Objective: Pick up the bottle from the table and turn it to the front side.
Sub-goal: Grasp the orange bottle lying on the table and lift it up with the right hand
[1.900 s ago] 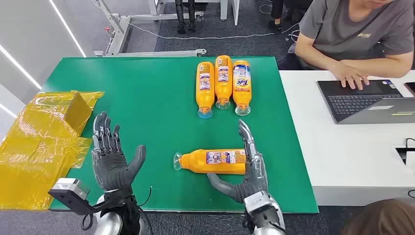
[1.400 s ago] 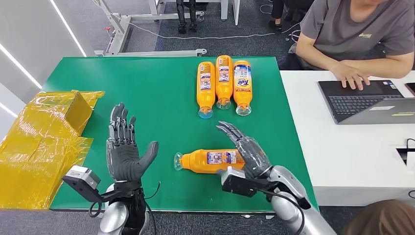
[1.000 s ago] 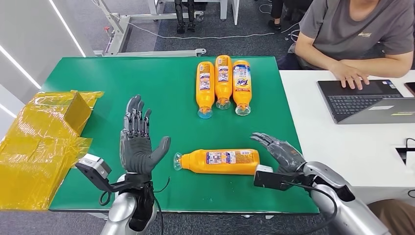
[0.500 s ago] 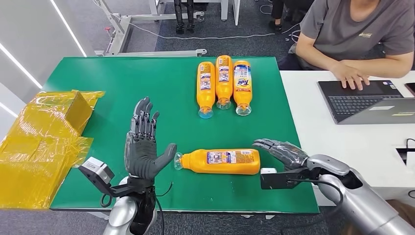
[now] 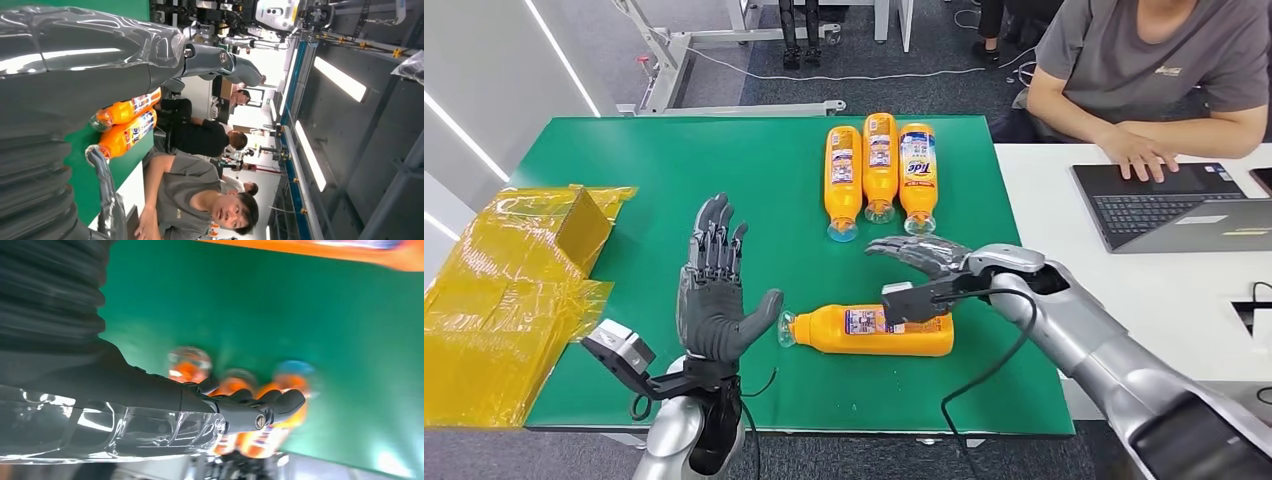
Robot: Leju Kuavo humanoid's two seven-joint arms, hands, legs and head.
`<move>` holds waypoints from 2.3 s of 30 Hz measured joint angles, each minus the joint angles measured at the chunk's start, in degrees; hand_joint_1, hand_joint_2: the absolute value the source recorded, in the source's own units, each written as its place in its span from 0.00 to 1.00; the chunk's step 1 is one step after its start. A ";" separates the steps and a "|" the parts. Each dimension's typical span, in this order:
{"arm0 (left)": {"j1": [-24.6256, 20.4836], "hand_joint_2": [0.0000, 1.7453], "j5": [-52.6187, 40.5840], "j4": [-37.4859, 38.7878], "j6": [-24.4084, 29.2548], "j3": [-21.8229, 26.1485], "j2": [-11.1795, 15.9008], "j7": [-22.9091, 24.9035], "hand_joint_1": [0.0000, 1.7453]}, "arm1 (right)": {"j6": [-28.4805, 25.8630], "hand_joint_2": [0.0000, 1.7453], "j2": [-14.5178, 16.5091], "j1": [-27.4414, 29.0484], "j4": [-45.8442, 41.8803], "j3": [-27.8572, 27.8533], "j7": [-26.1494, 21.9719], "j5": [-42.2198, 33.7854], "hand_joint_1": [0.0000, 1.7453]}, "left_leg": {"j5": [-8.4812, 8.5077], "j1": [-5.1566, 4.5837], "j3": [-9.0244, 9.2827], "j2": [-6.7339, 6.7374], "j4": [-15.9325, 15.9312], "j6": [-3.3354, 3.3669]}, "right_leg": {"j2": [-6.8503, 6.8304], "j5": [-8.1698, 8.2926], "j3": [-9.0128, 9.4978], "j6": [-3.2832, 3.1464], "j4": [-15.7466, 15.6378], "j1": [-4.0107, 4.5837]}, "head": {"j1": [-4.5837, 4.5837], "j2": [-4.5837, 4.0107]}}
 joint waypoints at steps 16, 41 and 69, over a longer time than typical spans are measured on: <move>-0.08 1.00 -0.69 0.54 -1.46 3.96 -0.47 -0.26 0.00 | 2.85 1.00 10.48 -5.30 17.59 12.10 -2.70 -0.80 0.00 | 0.01 -0.02 -0.07 -0.17 0.02 0.02 | -0.17 0.01 0.01 0.01 -0.04 -0.01 | 0.02 0.00; 0.68 1.00 -1.03 0.54 0.41 4.27 -0.47 -0.33 0.00 | -1.35 1.00 7.21 -5.43 18.00 18.84 6.12 2.67 0.27 | 0.01 -0.02 -0.05 -0.16 0.04 0.02 | -0.13 0.02 0.00 0.02 -0.05 -0.02 | 0.02 0.00; 3.64 1.00 -1.45 -2.32 4.18 6.09 -0.40 -0.33 0.00 | -53.72 1.00 8.44 24.03 -7.56 -11.35 1.58 -10.22 1.00 | -0.02 -0.01 -0.12 -0.23 -0.03 0.01 | -0.23 -0.06 -0.01 0.06 -0.07 0.00 | 0.02 0.00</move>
